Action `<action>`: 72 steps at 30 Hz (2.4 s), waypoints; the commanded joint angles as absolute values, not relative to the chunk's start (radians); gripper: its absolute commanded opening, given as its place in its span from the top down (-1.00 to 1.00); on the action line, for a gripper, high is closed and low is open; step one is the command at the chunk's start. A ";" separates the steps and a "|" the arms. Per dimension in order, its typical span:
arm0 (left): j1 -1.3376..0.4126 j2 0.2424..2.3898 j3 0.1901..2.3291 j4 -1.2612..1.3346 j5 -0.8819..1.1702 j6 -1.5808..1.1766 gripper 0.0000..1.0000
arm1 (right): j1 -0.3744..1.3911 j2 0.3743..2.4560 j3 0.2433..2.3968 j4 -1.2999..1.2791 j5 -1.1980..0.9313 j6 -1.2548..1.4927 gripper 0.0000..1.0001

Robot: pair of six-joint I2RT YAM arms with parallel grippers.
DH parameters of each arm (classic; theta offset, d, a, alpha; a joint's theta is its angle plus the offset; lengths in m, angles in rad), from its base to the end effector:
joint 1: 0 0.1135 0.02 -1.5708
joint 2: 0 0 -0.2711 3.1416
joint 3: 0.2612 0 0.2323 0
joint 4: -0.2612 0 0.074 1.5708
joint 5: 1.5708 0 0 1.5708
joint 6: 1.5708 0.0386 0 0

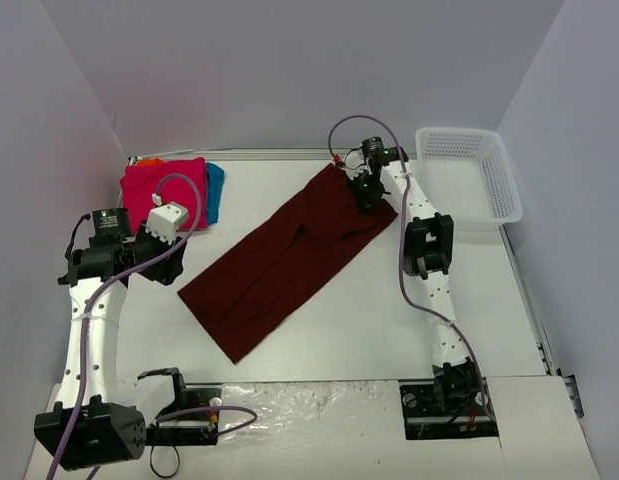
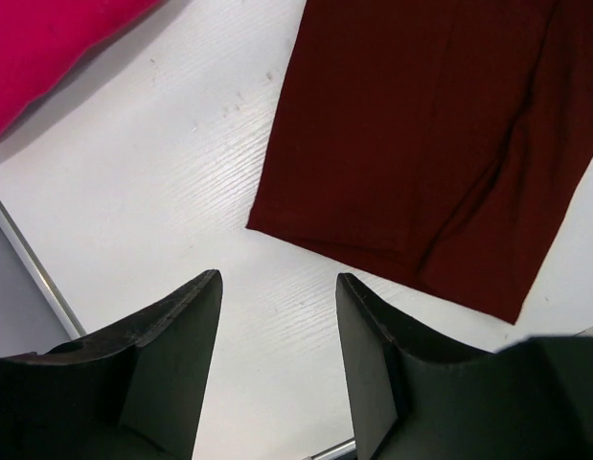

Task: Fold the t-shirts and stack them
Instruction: Rotate the tshirt 90 degrees

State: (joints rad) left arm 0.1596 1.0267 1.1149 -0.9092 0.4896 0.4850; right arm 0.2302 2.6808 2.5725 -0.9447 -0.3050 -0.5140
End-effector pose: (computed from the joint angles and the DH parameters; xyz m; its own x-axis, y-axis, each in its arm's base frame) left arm 0.1723 0.0093 0.3459 -0.5571 0.3271 -0.7633 0.4927 0.8701 0.0133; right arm 0.5302 0.1362 0.1731 -0.5585 -0.6126 -0.5593 -0.7315 0.6817 -0.0162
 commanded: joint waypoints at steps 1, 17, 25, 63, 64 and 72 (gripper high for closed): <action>0.167 1.055 1.163 -0.882 0.443 0.459 0.00 | 0.287 2.764 2.551 -0.609 -0.236 -0.469 1.00; 0.170 1.017 1.094 -0.824 0.426 0.423 -0.01 | 0.396 2.689 2.522 -0.020 0.165 -0.509 1.00; 0.187 0.936 1.068 -0.811 0.506 0.405 -0.05 | 0.451 2.260 2.102 0.037 0.163 -0.488 1.00; 0.379 0.765 1.009 -0.790 0.661 0.365 -0.57 | 0.919 2.105 1.583 -0.601 -0.282 -0.525 1.00; 0.383 0.764 1.009 -0.792 0.661 0.365 -0.58 | 0.922 2.123 1.588 -0.603 -0.285 -0.523 1.00; 0.397 0.761 1.006 -0.790 0.672 0.367 -0.58 | 0.934 2.174 1.608 -0.604 -0.284 -0.525 1.00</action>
